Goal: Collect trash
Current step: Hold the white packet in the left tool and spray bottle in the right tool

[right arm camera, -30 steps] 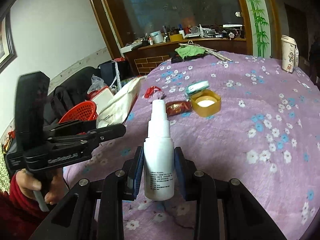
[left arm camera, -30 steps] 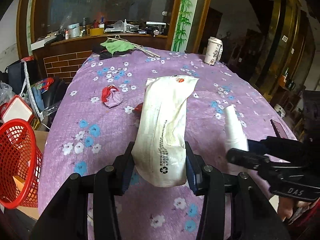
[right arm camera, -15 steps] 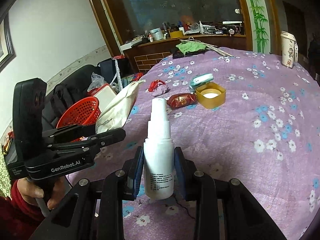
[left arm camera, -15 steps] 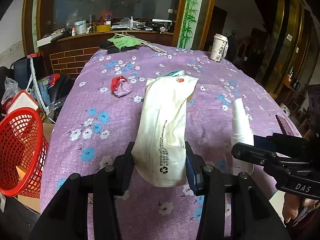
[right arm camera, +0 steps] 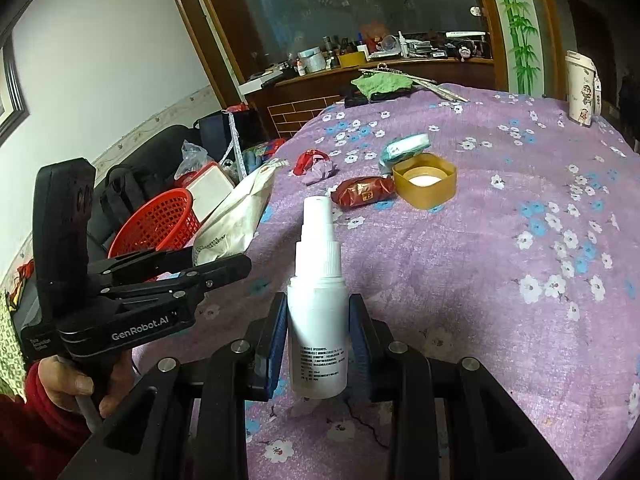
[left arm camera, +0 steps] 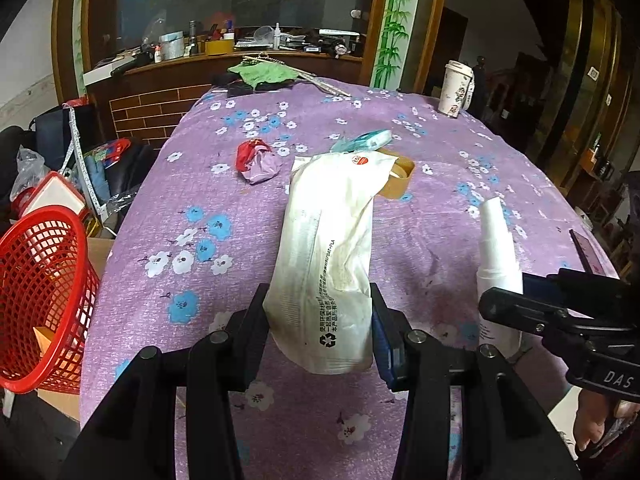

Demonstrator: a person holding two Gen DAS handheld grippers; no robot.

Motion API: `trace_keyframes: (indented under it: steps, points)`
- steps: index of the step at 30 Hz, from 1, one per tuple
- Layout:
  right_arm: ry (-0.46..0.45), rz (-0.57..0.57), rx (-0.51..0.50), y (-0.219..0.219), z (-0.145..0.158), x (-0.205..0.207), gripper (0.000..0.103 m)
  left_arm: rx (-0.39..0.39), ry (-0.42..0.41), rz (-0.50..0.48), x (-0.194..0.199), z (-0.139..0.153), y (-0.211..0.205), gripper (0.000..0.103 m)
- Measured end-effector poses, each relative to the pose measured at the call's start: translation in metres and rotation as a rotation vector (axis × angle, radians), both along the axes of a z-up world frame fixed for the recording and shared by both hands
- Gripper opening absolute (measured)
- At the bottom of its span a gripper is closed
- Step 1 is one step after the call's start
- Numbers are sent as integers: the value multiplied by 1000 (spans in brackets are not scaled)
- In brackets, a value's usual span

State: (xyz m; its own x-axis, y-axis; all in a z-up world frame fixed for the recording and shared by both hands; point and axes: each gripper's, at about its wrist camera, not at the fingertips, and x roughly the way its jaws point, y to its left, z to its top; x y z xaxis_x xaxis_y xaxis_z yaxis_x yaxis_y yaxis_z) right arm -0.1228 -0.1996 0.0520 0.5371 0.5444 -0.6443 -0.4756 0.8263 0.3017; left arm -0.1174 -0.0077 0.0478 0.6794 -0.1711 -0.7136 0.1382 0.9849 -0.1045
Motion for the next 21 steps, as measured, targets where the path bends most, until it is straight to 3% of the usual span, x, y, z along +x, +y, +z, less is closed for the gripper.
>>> trace_keyframes:
  steps: [14,21]
  points:
    - [-2,0,-21,6,0,-2,33,26,-23,13,-8,4,1,44]
    - [-29,-23,-77,15,1,-2,33,47,-44,42,-14,7,7,44]
